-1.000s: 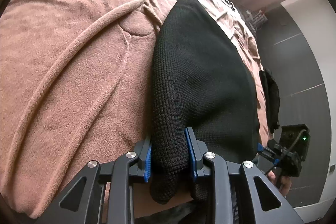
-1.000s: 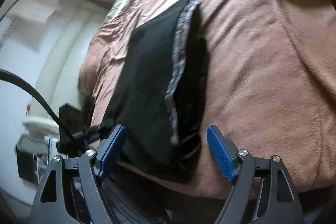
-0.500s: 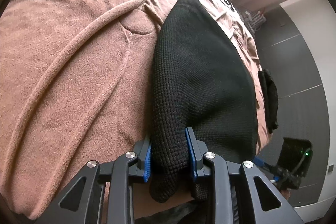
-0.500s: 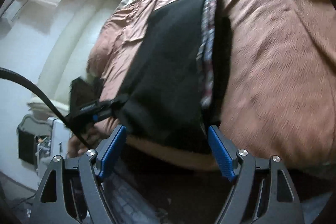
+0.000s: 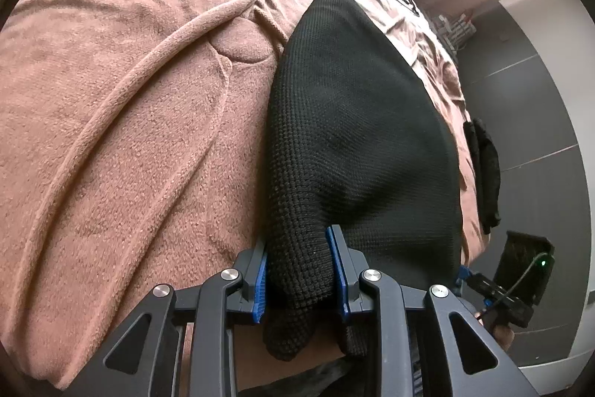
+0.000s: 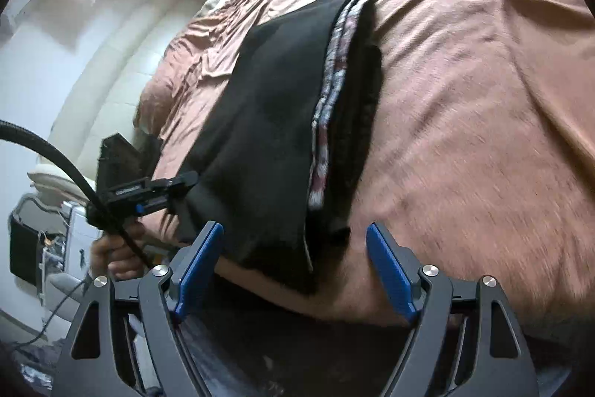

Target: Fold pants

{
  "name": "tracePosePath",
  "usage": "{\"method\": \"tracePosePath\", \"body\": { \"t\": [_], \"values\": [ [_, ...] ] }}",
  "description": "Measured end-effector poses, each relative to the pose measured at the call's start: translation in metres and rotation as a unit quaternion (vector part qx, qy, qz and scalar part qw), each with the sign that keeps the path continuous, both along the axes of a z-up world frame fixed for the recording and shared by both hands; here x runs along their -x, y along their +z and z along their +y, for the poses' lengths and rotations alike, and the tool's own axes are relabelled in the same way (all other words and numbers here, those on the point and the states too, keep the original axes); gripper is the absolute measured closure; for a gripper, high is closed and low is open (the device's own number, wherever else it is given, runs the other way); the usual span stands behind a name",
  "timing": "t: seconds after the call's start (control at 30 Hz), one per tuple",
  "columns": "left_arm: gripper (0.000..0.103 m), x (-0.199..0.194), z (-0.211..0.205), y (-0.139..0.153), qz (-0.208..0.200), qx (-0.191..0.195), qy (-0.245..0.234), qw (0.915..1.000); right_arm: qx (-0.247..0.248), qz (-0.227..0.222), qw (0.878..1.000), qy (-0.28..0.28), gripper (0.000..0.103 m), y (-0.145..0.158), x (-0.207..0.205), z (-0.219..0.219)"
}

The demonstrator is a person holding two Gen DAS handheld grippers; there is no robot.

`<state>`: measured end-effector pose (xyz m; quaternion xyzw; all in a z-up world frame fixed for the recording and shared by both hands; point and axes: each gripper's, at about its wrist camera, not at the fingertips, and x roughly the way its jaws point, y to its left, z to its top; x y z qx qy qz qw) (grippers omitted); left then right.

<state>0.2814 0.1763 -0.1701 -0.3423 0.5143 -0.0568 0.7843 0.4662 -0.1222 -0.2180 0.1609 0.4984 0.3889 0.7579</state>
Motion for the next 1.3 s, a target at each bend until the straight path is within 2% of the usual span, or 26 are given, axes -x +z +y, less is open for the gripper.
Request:
{"method": "tracePosePath", "body": {
  "t": [0.13,0.27,0.33,0.5,0.63,0.8,0.93,1.0,1.2,1.3],
  "values": [
    [0.074,-0.001,0.002,-0.001,0.001,0.004,0.001,1.0000,0.012,-0.014,1.000,0.018,0.025,-0.001,-0.014,0.024],
    [0.073,-0.001,0.003,-0.003,0.001,0.007,0.002,1.0000,0.007,-0.013,0.999,0.028,0.026,0.000,-0.004,0.020],
    [0.073,-0.001,0.003,-0.004,0.001,0.007,0.002,1.0000,0.000,0.000,0.999,0.048,0.034,-0.001,0.001,0.016],
    [0.073,-0.001,0.004,-0.004,0.001,0.007,0.001,1.0000,-0.001,-0.002,0.996,0.084,0.034,0.011,0.014,0.011],
    [0.073,-0.001,0.003,-0.003,0.000,0.006,0.001,1.0000,0.014,-0.011,0.997,0.071,0.034,0.013,0.006,0.007],
    [0.073,0.000,0.003,-0.003,-0.002,0.008,0.002,1.0000,0.030,-0.007,0.997,0.071,0.036,0.002,-0.005,0.015],
    [0.073,0.001,0.004,-0.003,-0.003,0.009,0.001,1.0000,0.028,0.010,0.997,0.071,0.084,-0.007,0.000,0.020],
    [0.074,0.001,0.004,-0.002,-0.004,0.008,0.000,1.0000,0.030,0.006,0.997,0.067,0.096,-0.004,0.006,0.020],
    [0.073,0.003,0.004,0.008,-0.011,0.003,-0.006,0.9999,-0.044,0.029,0.998,0.037,0.098,0.013,0.015,0.007],
    [0.073,0.004,0.005,0.013,-0.015,0.001,-0.006,0.9999,-0.065,0.043,0.996,0.031,0.098,0.013,0.020,0.005]
  ]
}}
